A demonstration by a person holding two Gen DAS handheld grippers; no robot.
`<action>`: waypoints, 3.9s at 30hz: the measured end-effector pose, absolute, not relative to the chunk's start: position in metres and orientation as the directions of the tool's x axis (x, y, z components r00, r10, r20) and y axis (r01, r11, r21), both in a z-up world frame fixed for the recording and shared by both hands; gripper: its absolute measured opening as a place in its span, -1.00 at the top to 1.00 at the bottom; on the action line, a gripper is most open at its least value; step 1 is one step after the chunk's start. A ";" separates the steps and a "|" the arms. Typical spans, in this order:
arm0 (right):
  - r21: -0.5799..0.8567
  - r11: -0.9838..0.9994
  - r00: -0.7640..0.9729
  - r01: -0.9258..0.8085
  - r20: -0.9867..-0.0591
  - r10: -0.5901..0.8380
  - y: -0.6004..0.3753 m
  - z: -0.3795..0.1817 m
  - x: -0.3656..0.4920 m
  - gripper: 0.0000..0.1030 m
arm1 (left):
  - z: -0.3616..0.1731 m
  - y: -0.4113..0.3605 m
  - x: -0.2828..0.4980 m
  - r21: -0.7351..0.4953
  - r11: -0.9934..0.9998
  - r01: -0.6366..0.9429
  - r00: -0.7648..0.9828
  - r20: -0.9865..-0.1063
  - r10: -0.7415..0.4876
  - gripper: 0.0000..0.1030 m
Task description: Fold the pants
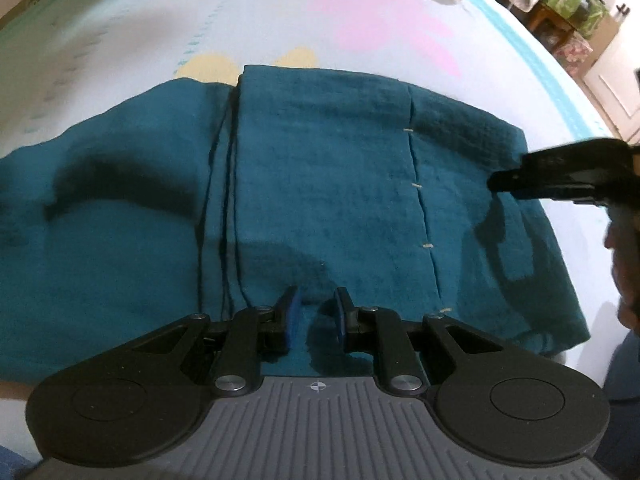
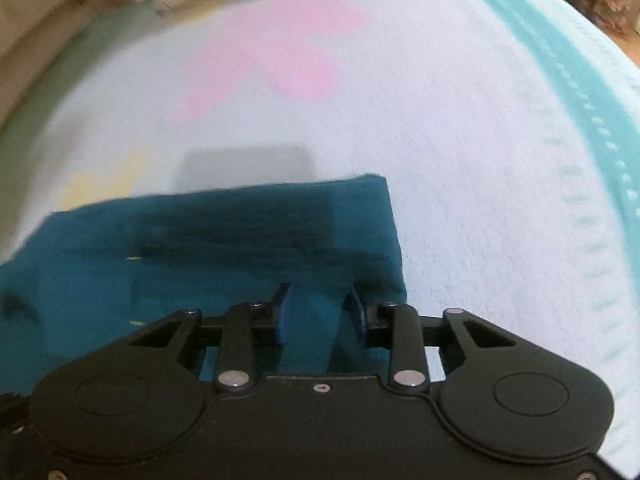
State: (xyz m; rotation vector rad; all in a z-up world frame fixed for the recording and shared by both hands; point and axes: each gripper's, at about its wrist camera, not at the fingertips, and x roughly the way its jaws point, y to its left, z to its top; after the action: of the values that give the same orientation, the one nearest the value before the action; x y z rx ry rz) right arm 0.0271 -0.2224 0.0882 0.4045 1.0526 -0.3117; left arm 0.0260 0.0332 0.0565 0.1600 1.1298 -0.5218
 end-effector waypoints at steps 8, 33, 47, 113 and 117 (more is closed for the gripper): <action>0.038 0.915 0.433 0.402 -0.888 -0.154 -0.210 0.079 0.034 0.22 | 0.056 0.021 0.012 -0.063 0.861 0.504 0.356 -0.893 -0.274 0.63; 0.064 0.925 0.521 0.374 -0.840 -0.153 -0.175 0.124 0.011 0.22 | 0.055 0.006 0.024 -0.065 0.876 0.478 0.348 -0.901 -0.257 0.53; 0.241 0.959 0.555 0.149 -0.823 0.120 -0.082 0.148 -0.021 0.22 | 0.086 0.050 0.029 0.039 0.937 0.347 0.424 -0.898 -0.120 0.53; 0.217 0.964 0.540 0.151 -0.835 0.104 -0.084 0.127 -0.046 0.38 | 0.237 0.102 0.020 -0.154 0.869 0.471 0.654 -0.601 -0.460 0.85; 0.234 0.912 0.539 0.336 -0.842 0.018 -0.146 0.124 -0.063 0.36 | 0.201 0.028 -0.009 -0.173 0.789 0.590 0.535 -0.648 -0.542 0.78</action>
State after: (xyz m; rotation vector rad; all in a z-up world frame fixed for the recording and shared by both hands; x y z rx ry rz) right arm -0.0627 -0.1465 0.1239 0.3942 0.9901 -0.1948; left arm -0.0094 0.0284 0.2015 0.0696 0.7472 -0.6745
